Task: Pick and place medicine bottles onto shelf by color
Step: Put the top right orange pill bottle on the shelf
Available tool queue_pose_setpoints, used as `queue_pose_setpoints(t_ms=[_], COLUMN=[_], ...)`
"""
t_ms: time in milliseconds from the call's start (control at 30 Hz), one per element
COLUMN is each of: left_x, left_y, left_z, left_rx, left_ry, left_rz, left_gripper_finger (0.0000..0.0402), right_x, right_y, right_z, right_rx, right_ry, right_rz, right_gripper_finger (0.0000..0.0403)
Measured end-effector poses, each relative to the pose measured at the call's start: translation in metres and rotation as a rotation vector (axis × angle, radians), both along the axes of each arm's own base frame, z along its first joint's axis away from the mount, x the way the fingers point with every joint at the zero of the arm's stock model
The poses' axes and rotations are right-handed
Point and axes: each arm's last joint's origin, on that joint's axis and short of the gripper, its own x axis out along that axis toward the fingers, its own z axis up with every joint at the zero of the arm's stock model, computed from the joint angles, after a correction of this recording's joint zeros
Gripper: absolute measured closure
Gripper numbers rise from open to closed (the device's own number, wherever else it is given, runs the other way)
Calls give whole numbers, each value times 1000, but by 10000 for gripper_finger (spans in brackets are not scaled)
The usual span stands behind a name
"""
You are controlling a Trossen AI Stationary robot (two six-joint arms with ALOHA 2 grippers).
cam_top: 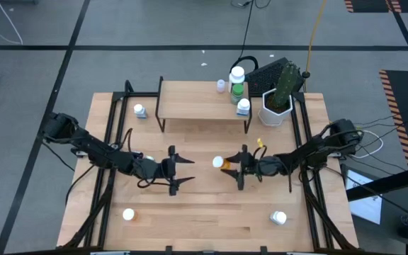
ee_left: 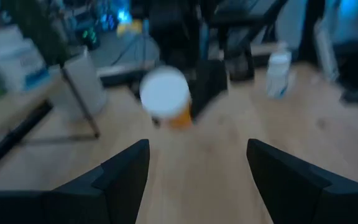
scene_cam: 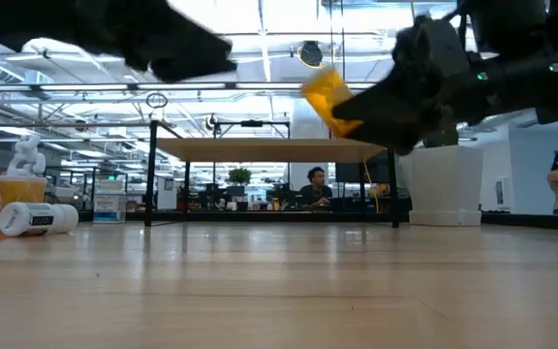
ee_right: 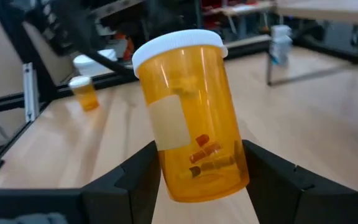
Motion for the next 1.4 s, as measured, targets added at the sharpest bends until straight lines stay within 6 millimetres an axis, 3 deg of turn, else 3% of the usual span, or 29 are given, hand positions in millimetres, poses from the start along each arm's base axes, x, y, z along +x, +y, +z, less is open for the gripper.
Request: queue_pose_setpoints(t_ms=[233, 367, 467, 700, 933, 1200, 1400], left_x=[8, 9, 9, 11, 20, 45, 47], left_y=[2, -6, -12, -6, -2, -2, -2], left_z=[-1, -9, -10, -5, -6, -5, -3], left_rx=[-39, 48, 116, 124, 72, 119, 116], left_ry=[-56, -34, -54, -101, -120, -131, -129], left_rz=[-140, -218, -238, -79, -131, -126, -124], left_gripper_finger=[128, 124, 111, 74, 57, 61, 103], right_x=[36, 46, 47, 47, 49, 51, 51], right_y=[16, 19, 20, 21, 22, 23, 23], right_z=[2, 5, 6, 7, 8, 10, 9], right_rx=[-125, -106, -104, -109, -115, -113, -115], right_ry=[-75, -106, -107, -112, -113, -121, -115], right_rz=[37, 36, 43, 92, 118, 119, 120], right_gripper_finger=[207, 205, 205, 205, 205, 204, 204])
